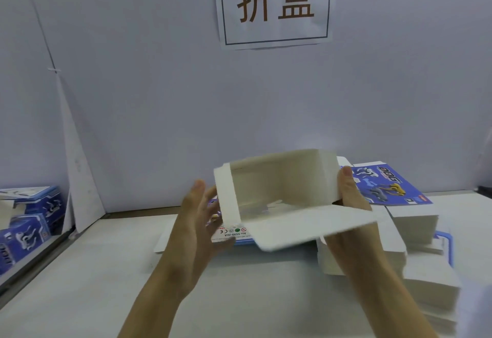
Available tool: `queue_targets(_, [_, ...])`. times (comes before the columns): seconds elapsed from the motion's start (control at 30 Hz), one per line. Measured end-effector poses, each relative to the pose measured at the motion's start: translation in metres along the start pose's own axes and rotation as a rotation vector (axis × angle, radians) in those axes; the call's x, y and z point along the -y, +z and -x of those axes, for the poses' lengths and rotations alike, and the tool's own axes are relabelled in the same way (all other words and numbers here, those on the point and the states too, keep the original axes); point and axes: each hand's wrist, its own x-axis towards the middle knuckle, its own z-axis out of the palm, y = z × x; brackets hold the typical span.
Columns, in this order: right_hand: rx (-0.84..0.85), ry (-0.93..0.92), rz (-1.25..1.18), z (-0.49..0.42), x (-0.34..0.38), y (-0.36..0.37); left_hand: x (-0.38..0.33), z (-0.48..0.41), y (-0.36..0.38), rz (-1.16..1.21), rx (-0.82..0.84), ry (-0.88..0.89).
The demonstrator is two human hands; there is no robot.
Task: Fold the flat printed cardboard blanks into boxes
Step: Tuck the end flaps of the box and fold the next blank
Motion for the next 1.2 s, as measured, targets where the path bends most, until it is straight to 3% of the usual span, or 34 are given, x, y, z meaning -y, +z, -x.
queue_targets(0.07, [0.017, -0.007, 0.058, 0.002, 0.01, 0.008, 0.0, -0.001, -0.002, 0.104, 0.071, -0.216])
queue_targets(0.13, [-0.026, -0.036, 0.192, 0.006, 0.017, 0.014, 0.002, -0.001, 0.001, 0.209, 0.115, -0.308])
queue_targets(0.23, [0.02, -0.02, 0.204, 0.004, 0.017, 0.017, 0.003, 0.0, 0.001, 0.344, 0.087, -0.155])
queue_targets(0.37, [0.11, 0.11, -0.183, 0.006, 0.005, 0.022, 0.005, -0.003, 0.002, 0.457, -0.127, 0.158])
queue_targets(0.53, [0.138, 0.096, -0.088, 0.016, -0.013, 0.028, 0.003, -0.002, 0.016, 0.411, -0.329, 0.446])
queue_targets(0.67, [-0.06, -0.179, 0.464, 0.014, -0.021, 0.025, 0.006, -0.002, 0.022, 0.363, -0.367, 0.633])
queue_targets(0.77, [-0.189, -0.227, 0.778, 0.007, -0.021, 0.017, 0.012, 0.004, 0.028, 0.292, -0.367, 0.647])
queue_targets(0.9, [-0.239, -0.188, 1.216, -0.004, -0.023, 0.008, 0.02, 0.009, 0.042, 0.148, -0.428, 0.656])
queue_targets(1.0, [-0.322, -0.292, 1.453, -0.005, -0.029, 0.003, 0.027, 0.012, 0.054, 0.045, -0.4, 0.736])
queue_targets(1.07, [-0.285, -0.295, 1.399, -0.003, -0.026, 0.005, 0.023, 0.013, 0.055, 0.018, -0.408, 0.777])
queue_targets(1.1, [-0.217, -0.28, 1.225, -0.005, -0.022, 0.005, 0.019, 0.012, 0.051, 0.038, -0.421, 0.78])
queue_targets(1.2, [0.108, 0.045, 0.285, -0.003, -0.01, 0.012, 0.007, 0.007, 0.033, 0.208, -0.441, 0.705])
